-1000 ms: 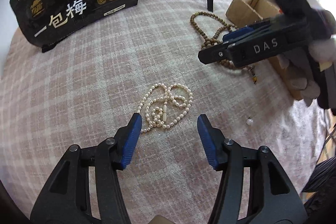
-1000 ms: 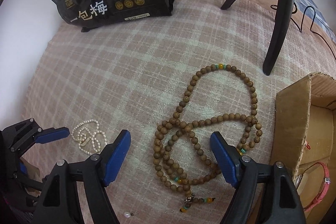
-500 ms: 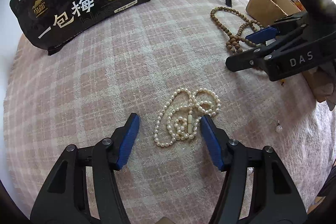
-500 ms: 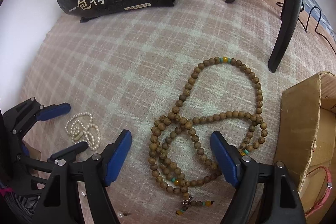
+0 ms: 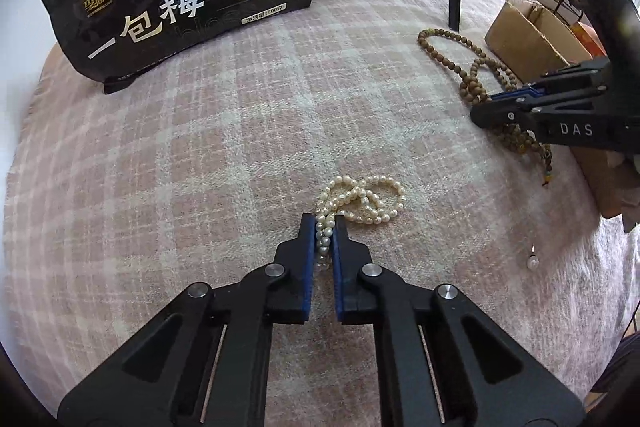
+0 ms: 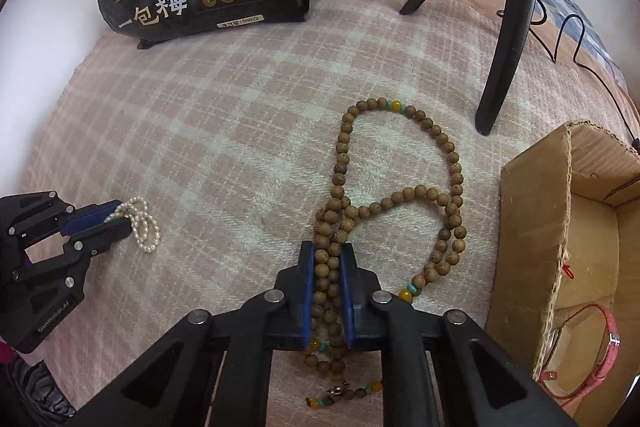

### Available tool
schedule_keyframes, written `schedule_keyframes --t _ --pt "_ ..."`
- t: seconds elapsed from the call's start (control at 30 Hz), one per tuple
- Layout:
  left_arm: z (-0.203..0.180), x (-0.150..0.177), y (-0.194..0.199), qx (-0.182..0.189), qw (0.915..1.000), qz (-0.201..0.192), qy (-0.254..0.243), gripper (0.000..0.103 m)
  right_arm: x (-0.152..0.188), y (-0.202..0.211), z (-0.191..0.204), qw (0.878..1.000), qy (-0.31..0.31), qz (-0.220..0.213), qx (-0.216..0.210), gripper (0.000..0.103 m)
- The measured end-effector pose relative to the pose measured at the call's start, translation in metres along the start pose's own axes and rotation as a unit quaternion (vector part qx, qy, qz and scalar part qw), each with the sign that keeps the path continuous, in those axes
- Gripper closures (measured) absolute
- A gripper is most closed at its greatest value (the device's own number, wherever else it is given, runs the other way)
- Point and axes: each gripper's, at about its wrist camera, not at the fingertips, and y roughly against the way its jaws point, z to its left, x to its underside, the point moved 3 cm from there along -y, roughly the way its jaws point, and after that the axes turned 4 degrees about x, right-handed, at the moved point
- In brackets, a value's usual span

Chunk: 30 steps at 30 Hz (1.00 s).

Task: Organize jewelry
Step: 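Grasp the pearl necklace with the left tool while the right tool grasps the brown prayer beads, then carry the pearl necklace and prayer beads into the cardboard box and open both tools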

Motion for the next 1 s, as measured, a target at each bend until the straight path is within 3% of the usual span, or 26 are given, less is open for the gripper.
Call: schedule_keyframes --t 0.43,0.67,1.0 --pt "0.000 -0.006 0.044 0.016 0.9985 -0.042 0.030 0.098 0.037 0.053 0.015 0.997 -0.029 -0.050 -0.054 0.094" --pt "-0.005 -0.008 0.079 0.027 0.9959 -0.076 0.042 0.098 0.032 0.105 0.011 0.992 -0.045 -0.091 -0.070 0.094" --pt "-0.024 -0.014 0.125 0.041 0.9914 -0.117 0.044 0.098 0.051 0.183 0.010 0.984 -0.041 -0.154 -0.081 0.094"
